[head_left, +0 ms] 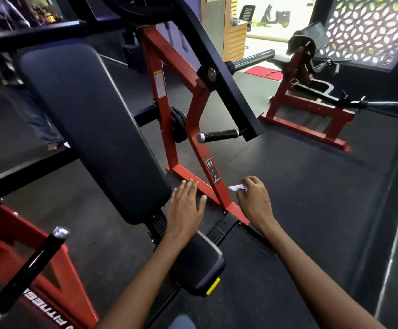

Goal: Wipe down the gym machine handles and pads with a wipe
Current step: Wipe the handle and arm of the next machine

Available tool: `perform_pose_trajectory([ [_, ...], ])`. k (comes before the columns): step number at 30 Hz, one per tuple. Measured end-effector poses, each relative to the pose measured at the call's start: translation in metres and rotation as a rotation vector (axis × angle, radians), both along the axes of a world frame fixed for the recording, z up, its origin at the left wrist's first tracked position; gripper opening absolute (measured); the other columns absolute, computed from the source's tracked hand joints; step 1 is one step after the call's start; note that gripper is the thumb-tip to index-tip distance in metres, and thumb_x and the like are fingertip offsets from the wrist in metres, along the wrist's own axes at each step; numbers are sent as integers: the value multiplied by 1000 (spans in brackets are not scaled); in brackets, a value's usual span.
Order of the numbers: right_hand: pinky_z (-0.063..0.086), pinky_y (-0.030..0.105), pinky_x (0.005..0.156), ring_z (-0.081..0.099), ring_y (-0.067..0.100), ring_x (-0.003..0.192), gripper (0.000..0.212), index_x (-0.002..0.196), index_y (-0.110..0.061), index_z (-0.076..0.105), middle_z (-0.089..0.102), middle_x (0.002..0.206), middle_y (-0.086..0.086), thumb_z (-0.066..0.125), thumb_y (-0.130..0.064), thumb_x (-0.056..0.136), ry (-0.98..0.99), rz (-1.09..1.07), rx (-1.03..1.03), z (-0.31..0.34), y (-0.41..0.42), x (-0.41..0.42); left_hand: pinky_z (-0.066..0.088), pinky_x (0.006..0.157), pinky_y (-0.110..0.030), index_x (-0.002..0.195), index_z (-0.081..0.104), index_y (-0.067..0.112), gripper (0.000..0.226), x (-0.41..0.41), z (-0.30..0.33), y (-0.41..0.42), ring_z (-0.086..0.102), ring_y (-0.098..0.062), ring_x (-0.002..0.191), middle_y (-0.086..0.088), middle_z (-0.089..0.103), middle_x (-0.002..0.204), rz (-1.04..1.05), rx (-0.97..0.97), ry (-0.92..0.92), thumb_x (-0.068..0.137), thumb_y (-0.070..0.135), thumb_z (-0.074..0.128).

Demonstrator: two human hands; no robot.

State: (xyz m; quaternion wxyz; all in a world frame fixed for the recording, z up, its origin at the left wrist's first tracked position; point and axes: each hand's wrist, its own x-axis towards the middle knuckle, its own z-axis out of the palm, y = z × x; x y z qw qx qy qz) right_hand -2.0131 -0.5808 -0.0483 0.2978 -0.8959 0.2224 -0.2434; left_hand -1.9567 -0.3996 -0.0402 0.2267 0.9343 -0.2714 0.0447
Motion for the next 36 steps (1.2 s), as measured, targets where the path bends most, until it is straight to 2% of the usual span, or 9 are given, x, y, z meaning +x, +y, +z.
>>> perform_pose_trajectory([
  [6,45,35,67,55,29,82,11,72,1,57,59,92,11,54,-3,82,-12,-70,45,6,-33,63,7,119,-34,151,30,14,54,104,22,-42,15,-17,148,-5,26,158,-125,18,-110,103,39,34],
  [10,35,26,61,53,23,75,23,62,-7,48,58,89,6,52,0,83,-56,-154,109,14,-48,103,13,120,-38,149,33,12,53,189,34,-79,21,-21,147,-8,31,156,-257,39,-177,102,35,38],
  [12,33,25,61,53,20,76,23,64,-10,49,57,90,3,51,0,84,-54,-206,142,19,-56,125,17,119,-39,147,38,11,52,232,39,-98,25,-23,145,-9,36,153,-321,53,-225,101,35,41],
  [15,31,22,62,55,20,79,10,77,1,60,56,90,1,53,-2,84,-28,-301,165,20,-74,159,23,116,-41,144,42,8,54,287,46,-129,33,-27,141,-12,40,150,-414,102,-310,98,36,36],
  [17,30,20,62,56,19,81,9,83,-1,65,61,91,2,58,-6,84,-21,-363,193,17,-87,180,25,115,-41,143,42,7,57,319,47,-152,34,-27,141,-13,41,150,-471,146,-345,97,38,31],
  [20,38,25,65,58,17,80,9,83,-6,66,65,87,2,61,-13,85,-21,-428,279,13,-101,202,21,117,-41,147,36,7,54,360,40,-188,28,-26,144,-12,35,153,-528,187,-352,100,34,40],
  [23,44,30,61,60,22,70,10,88,-6,65,65,78,6,55,-9,86,-31,-457,388,13,-115,221,19,118,-41,147,35,8,54,392,35,-223,24,-25,145,-11,32,155,-579,185,-342,99,33,43],
  [27,57,40,68,68,26,71,15,87,-11,63,68,80,8,50,-6,84,-63,-429,518,0,-141,249,14,118,-38,149,32,11,54,427,26,-265,16,-22,148,-6,23,159,-613,214,-371,101,35,40],
  [36,59,34,72,70,20,80,28,100,-14,71,71,93,6,49,-3,86,-131,-402,718,-21,-185,292,6,120,-36,151,29,12,57,489,27,-357,13,-21,149,-4,20,160,-725,322,-499,102,39,38],
])
